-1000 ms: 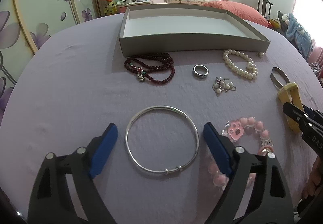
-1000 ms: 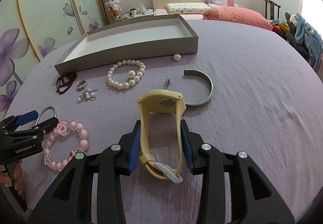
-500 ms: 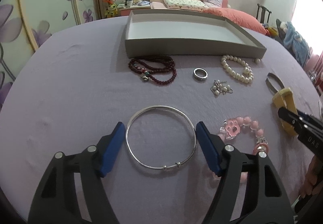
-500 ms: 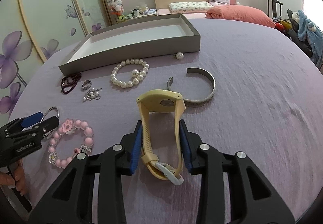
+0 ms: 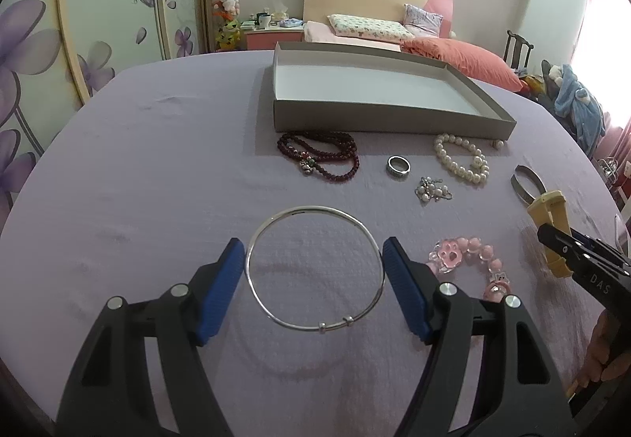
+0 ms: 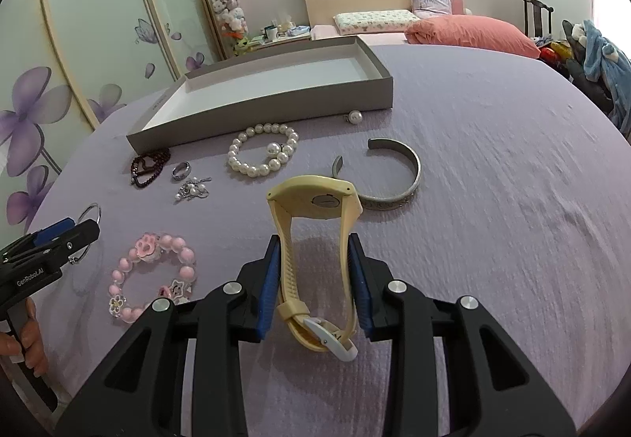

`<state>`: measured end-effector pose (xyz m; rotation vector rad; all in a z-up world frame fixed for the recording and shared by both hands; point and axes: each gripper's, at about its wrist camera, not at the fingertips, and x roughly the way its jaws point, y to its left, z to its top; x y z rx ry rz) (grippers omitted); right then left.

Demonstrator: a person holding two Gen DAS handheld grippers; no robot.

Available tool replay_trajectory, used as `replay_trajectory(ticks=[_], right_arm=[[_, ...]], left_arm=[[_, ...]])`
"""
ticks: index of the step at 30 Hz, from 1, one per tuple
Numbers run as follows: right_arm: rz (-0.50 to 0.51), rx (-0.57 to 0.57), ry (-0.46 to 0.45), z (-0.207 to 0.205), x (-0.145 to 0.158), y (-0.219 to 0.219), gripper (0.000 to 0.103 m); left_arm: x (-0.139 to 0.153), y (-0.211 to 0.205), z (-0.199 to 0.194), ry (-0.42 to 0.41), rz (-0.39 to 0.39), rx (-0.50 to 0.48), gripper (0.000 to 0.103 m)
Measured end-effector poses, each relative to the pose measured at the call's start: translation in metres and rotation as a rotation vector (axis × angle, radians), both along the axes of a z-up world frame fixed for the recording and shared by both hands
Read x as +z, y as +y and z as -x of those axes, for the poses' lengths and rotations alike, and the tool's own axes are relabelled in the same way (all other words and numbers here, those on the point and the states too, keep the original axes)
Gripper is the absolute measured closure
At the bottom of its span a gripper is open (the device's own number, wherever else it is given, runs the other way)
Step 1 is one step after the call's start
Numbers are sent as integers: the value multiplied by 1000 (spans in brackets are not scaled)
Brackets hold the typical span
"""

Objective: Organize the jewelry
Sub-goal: 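Close the left tool on the silver bangle while the right tool holds the watch, then carry the bangle and watch into the grey tray and open both tools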

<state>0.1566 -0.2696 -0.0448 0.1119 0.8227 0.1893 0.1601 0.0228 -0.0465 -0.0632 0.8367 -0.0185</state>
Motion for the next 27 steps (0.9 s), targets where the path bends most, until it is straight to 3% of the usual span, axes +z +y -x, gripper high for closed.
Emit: replay_trajectory(ticks=[8, 15, 21, 27], right_arm=[[-9, 5, -43, -3, 14, -2, 69], [-20, 19, -192, -31, 61, 2, 69], [-37, 23, -295, -88, 96, 13, 69], [-59, 41, -224, -176, 88, 28, 69]], left_arm=[[9, 0, -1, -35, 2, -2, 33], [57, -2, -22, -204, -3, -3, 33], [90, -10, -74, -315, -35, -10, 33], [85, -16, -151, -285, -8, -29, 33]])
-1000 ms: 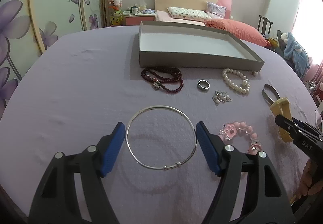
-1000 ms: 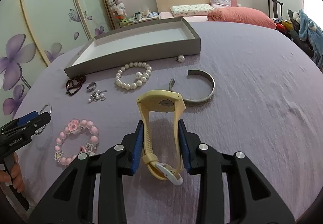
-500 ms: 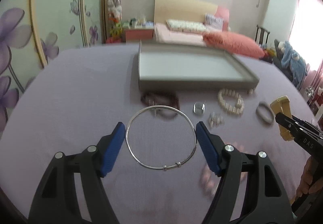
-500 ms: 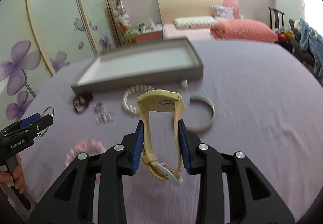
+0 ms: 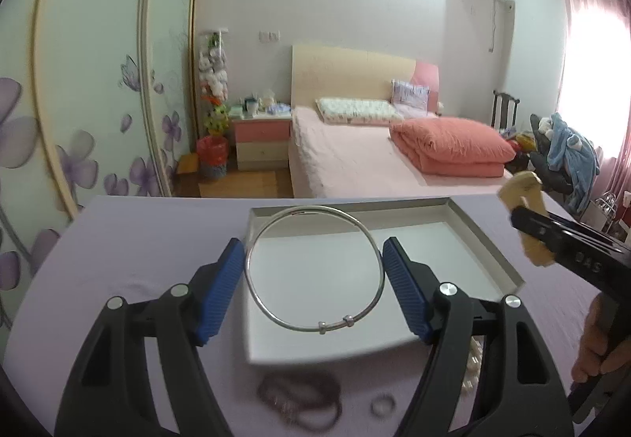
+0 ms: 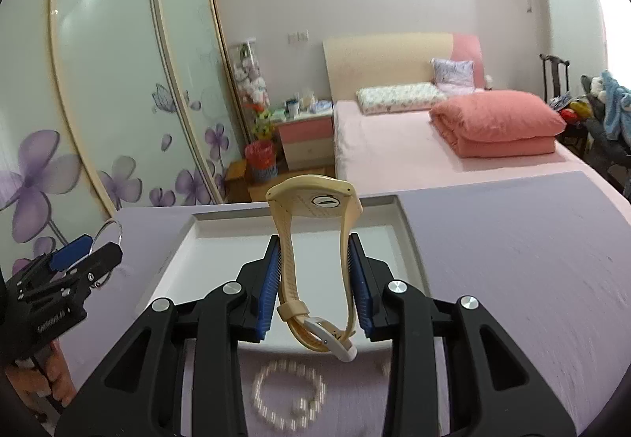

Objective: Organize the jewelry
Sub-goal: 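Carry the bangle and watch into the grey tray and open both tools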

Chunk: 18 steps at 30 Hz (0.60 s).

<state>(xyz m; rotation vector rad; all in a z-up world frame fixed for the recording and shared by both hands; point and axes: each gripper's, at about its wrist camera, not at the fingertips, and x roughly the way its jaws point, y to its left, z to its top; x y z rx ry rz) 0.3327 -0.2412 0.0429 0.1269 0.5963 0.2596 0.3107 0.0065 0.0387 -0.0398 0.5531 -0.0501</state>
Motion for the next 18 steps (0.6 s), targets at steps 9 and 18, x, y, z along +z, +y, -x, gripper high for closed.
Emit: replay_trajectory(ticks=[9, 18], right_arm=[[36, -12, 250, -100, -58, 19, 69], [54, -59, 366, -123, -82, 24, 60]], left_arm=[[-44, -13, -99, 176, -4, -13, 33], [-66, -11, -143, 278, 16, 11, 32]])
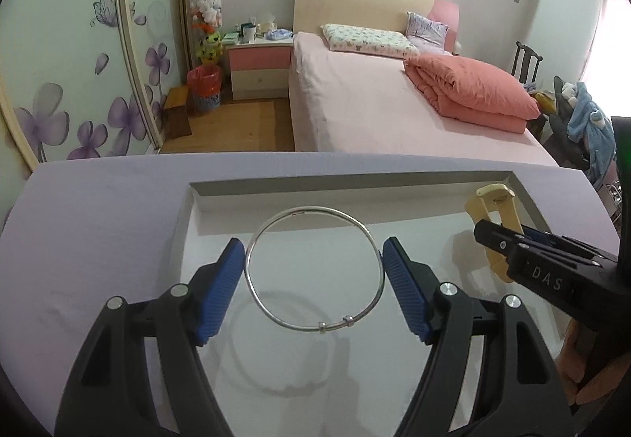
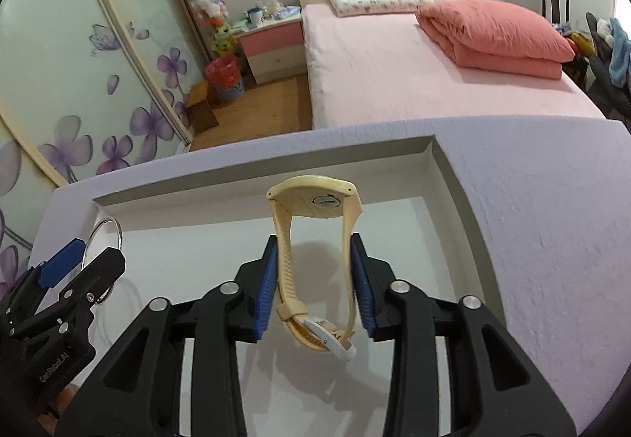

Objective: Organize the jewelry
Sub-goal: 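Carry the bangle and watch into the grey tray and open both tools, then move the right tool to the dark cuff bracelet and grasp it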

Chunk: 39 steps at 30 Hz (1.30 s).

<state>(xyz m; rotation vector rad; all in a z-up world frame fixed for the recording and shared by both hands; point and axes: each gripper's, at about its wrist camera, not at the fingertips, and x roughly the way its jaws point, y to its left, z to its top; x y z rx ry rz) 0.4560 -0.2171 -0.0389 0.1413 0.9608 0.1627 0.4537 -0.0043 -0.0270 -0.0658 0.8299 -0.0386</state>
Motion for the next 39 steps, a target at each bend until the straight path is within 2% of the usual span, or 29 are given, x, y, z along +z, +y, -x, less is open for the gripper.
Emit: replay_trajectory(ticks=[2, 3, 4, 7, 14, 22, 29, 34, 39], right_arm=[[-6, 10, -1, 3, -1, -1, 52], [-8, 11, -12, 5, 1, -1, 42], [-10, 13, -28, 9, 3, -1, 38], [-24, 23, -62, 16, 10, -6, 37], [-62, 20, -117, 32, 17, -23, 37], [-69, 17, -144, 47, 28, -24, 35], [-83, 19, -186, 72, 46, -26, 33], [-84, 25, -223, 101, 57, -28, 32], [-55, 23, -319, 148, 68, -35, 27]], left_arm=[[-5, 1, -4, 21, 16, 1, 32], [-7, 2, -6, 32, 27, 4, 32], [-10, 5, -8, 48, 50, 10, 32], [-12, 14, -5, 53, 94, 28, 32], [-3, 26, 12, 6, 120, 62, 29], [17, 32, 39, -54, 69, 87, 26], [36, 42, 78, -111, 42, 110, 23], [47, 51, 117, -169, 50, 128, 23], [56, 57, 170, -249, 30, 141, 20]])
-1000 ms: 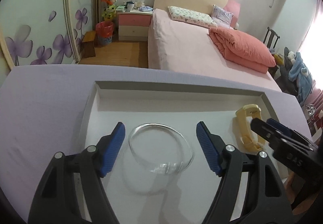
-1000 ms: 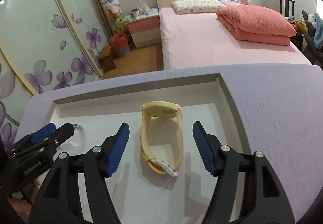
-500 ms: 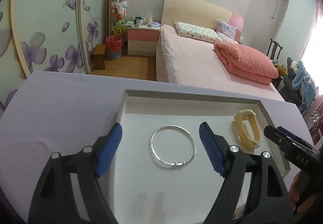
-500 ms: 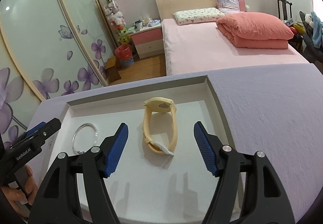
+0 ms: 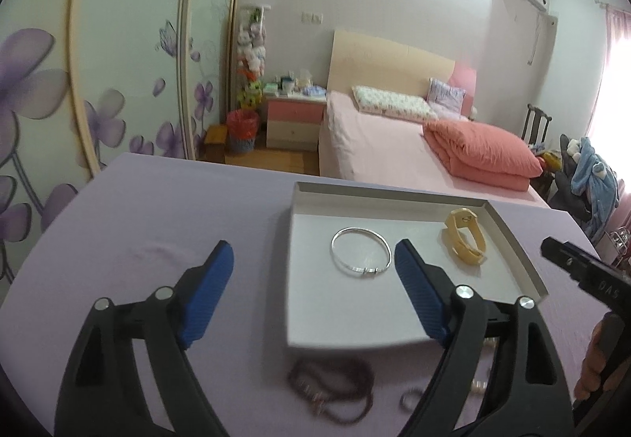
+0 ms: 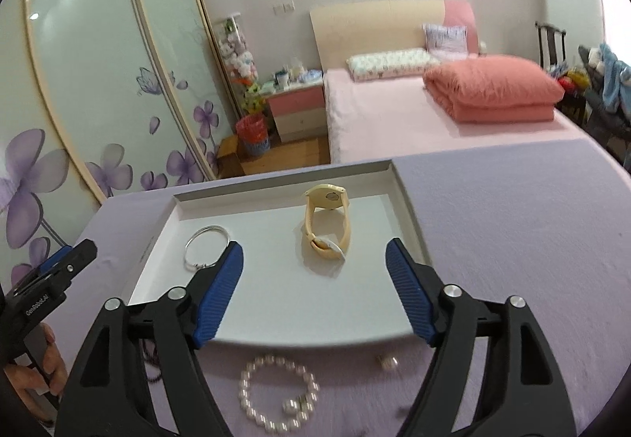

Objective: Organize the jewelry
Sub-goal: 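Move the right tool to the dark cuff bracelet and grasp it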

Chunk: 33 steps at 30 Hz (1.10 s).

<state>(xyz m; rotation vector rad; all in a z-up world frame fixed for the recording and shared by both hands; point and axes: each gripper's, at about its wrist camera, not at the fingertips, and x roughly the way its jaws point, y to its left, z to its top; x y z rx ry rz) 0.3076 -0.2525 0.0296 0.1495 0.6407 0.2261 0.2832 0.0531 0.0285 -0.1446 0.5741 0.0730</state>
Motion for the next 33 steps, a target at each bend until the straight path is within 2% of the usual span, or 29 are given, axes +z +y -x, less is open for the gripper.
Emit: replay_trajectory(ticks=[5, 9, 13, 21, 25, 28, 33], right_arm=[[17, 3, -84, 48, 3, -9, 21], [23, 15, -101, 80, -6, -16, 21], [0, 12, -64, 101, -18, -24, 21], [45, -22, 10, 136, -43, -37, 20], [57, -49, 82, 140, -60, -46, 18], [74, -56, 130, 137, -69, -47, 17], [152, -55, 202, 122, -81, -40, 16]], left_arm=[[-2, 4, 59, -75, 3, 14, 17], [-11, 4, 95, -85, 34, 0, 15], [-24, -1, 122, -72, 45, -28, 15], [-37, -13, 162, -98, 41, -39, 10], [-47, -18, 174, -89, 16, -39, 10], [-50, -17, 175, -78, 26, -45, 10], [-56, -21, 171, -57, 17, -58, 10]])
